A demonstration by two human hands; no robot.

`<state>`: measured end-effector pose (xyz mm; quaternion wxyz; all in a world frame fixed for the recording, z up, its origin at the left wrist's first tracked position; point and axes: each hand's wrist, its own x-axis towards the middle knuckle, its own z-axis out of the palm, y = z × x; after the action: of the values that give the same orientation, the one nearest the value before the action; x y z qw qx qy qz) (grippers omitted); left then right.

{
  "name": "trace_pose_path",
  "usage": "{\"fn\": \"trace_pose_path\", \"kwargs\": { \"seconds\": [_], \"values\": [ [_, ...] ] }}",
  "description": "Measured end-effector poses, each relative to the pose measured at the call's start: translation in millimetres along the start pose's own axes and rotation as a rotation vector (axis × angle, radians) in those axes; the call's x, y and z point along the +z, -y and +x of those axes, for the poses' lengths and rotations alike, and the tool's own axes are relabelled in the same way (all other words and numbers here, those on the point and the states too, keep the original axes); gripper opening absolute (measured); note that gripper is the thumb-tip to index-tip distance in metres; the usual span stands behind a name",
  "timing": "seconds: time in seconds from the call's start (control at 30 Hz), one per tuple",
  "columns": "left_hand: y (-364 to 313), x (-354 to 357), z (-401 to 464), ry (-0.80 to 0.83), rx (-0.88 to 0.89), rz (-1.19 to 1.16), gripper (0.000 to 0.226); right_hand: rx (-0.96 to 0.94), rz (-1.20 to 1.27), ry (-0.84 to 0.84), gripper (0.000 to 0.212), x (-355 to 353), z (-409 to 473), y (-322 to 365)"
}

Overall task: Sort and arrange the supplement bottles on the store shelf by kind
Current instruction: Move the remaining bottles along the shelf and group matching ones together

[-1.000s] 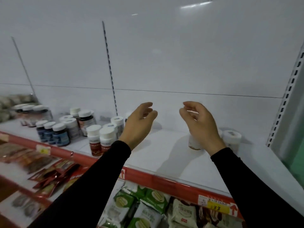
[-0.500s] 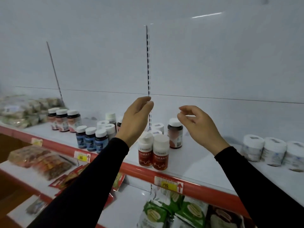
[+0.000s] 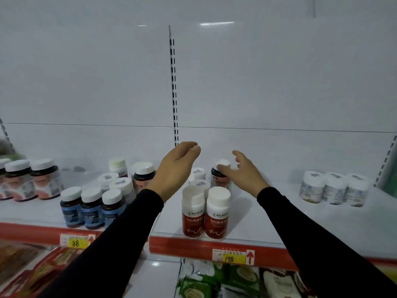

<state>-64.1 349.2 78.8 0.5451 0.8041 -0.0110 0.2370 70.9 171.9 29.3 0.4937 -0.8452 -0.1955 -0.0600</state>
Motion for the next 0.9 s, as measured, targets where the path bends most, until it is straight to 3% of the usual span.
{"fn": "trace_pose_path", "kwargs": {
  "seconds": [0.07,0.23,0.43,0.53,0.7,0.8,0.9],
  "values": [
    [0.8,0.3,1.2,0.003,0.003,0.018,0.035,0.02,0.02,0.071,0.089,8.9,5.5,-5.0],
    [-6.4,1.5,5.7,-0.015,-0.007,0.044,0.029,-0.014,0.031,0.013,0.055,11.9,15.0,-12.9],
    [-18.7,13.8,8.7,-0.012,0.017,0.124,0.038,-0.145,0.061,-0.101,0.049,-38.0,17.4,22.5],
    [-27.9,22.9,11.7,0.004,0.051,0.174,0.052,-0.227,0.194,-0.106,0.024,-64.4,11.2,56.1],
    [-39.6,35.5,17.3,0.043,0.096,0.159,0.071,-0.245,0.362,-0.022,0.045,-81.3,-4.7,91.4],
    [-40.5,38.8,19.8,0.082,0.101,0.129,0.063,-0.249,0.383,-0.026,0.037,-80.5,-10.4,97.0],
    [-39.2,41.1,18.5,0.106,0.103,0.109,0.048,-0.233,0.389,-0.052,0.043,-77.3,-11.2,95.5]
  ]
}}
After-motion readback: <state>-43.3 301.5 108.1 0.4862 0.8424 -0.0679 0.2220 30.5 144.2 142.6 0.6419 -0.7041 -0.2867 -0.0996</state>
